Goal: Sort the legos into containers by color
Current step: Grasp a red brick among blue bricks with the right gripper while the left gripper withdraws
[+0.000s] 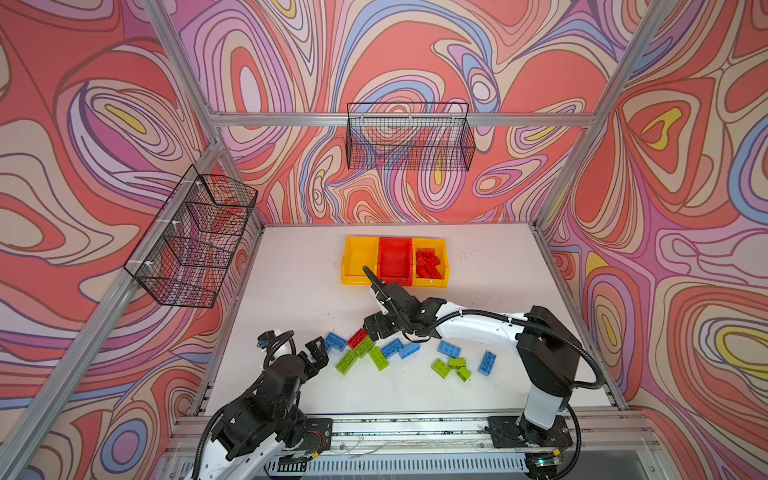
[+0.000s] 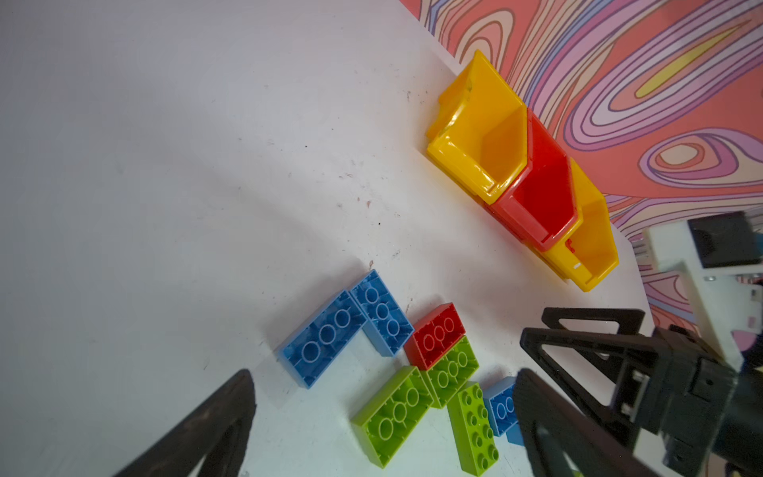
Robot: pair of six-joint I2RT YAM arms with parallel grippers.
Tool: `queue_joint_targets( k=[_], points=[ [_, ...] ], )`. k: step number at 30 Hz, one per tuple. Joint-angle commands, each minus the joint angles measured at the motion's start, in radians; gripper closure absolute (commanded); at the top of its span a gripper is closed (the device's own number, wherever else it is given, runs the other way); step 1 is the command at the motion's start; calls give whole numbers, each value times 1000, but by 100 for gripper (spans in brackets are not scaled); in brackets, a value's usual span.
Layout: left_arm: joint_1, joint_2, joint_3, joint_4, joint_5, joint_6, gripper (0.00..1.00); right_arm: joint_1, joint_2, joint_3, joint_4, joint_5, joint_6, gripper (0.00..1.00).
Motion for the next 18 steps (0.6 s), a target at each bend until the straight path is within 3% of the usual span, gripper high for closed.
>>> queue_joint_targets(
  k=[1, 8, 18],
  points=[
    [6, -41, -26, -169, -34, -103, 0, 10, 58, 55, -15, -14, -33, 5],
    [6, 78, -7, -130, -31, -78, 0, 34, 139, 127, -44, -7, -86, 5],
    [6, 57, -7, -128, -43, -73, 0, 65, 220, 213, -67, -37, -134, 7]
  ],
)
